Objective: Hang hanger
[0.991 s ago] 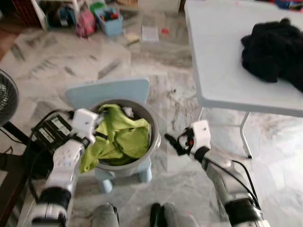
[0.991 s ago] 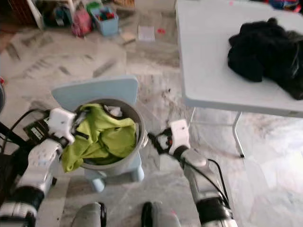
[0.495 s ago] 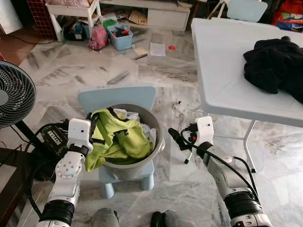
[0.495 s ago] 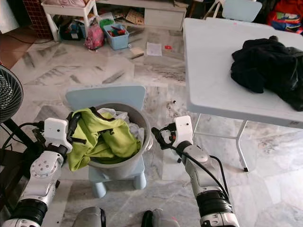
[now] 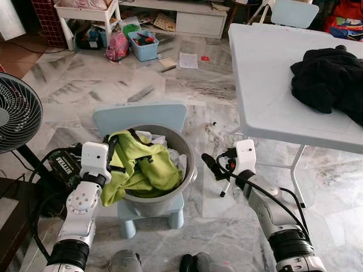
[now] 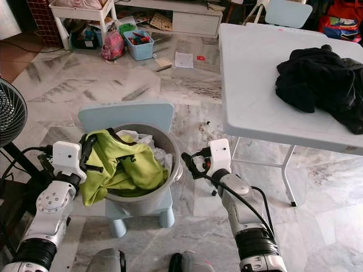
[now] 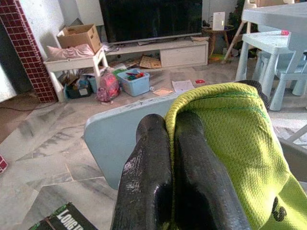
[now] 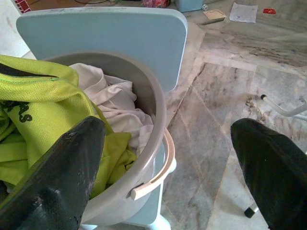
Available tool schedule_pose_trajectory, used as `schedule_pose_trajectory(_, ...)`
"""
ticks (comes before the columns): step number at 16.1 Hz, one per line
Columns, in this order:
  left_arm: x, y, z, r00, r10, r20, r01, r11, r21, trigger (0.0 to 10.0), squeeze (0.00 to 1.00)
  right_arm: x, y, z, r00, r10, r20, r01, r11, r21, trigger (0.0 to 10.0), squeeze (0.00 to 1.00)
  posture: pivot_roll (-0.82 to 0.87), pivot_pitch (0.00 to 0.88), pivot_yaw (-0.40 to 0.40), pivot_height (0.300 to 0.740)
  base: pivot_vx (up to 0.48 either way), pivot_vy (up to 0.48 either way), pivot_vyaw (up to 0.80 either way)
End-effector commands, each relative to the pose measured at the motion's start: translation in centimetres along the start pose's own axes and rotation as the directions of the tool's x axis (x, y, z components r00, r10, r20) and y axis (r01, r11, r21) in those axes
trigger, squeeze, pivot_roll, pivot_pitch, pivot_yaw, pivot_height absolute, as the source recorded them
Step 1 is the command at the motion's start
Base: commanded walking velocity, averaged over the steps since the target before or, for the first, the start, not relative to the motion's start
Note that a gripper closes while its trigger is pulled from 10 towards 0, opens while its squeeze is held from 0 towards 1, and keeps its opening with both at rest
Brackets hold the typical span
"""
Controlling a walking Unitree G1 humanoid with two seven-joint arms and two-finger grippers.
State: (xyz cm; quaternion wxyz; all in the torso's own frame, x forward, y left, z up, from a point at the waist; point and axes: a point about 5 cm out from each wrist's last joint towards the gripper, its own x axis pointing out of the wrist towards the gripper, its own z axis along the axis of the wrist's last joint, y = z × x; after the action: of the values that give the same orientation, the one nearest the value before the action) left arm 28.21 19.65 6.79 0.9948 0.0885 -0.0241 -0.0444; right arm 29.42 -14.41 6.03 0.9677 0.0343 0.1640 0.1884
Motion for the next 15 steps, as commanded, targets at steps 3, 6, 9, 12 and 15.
schedule_pose_trajectory(3,0.1,0.0,0.4,1.0,-0.005,0.015,0.005,1.0,0.01,0.0,0.0,0.0,-0.3,0.0,1.0,-0.008,0.001,0.008,1.0,0.007,10.0,0.0,0.0,0.0,-0.078,0.74,0.0,0.0,0.0)
schedule_pose_trajectory(6,0.0,-2.0,-0.2,0.99,-0.09,-0.106,0.091,0.996,0.002,10.0,0.0,-1.1,-1.9,2.4,0.941,-0.2,0.272,0.185,0.979,0.079,10.0,0.0,-0.01,0.0,-0.049,0.74,0.0,0.0,0.0)
schedule_pose_trajectory(9,-0.2,-2.1,-0.1,0.99,-0.101,-0.094,0.103,0.995,0.015,10.0,0.0,-1.3,-2.9,2.7,0.91,-0.294,0.292,0.28,0.956,0.088,10.0,0.0,-0.01,0.0,-0.035,0.74,0.0,0.0,0.0)
schedule_pose_trajectory(12,0.1,-2.1,0.2,0.989,-0.117,-0.093,0.119,0.993,0.009,10.0,0.0,-1.4,-2.8,2.0,0.903,-0.311,0.296,0.288,0.95,0.119,10.0,0.0,-0.02,0.0,-0.017,0.74,0.0,0.0,0.0)
schedule_pose_trajectory(15,0.9,-2.0,0.5,0.99,-0.122,-0.07,0.124,0.992,0.031,10.0,0.0,-1.5,-2.6,1.3,0.893,-0.338,0.298,0.318,0.941,0.114,10.0,0.0,-0.03,0.0,-0.004,0.74,0.0,0.0,0.0)
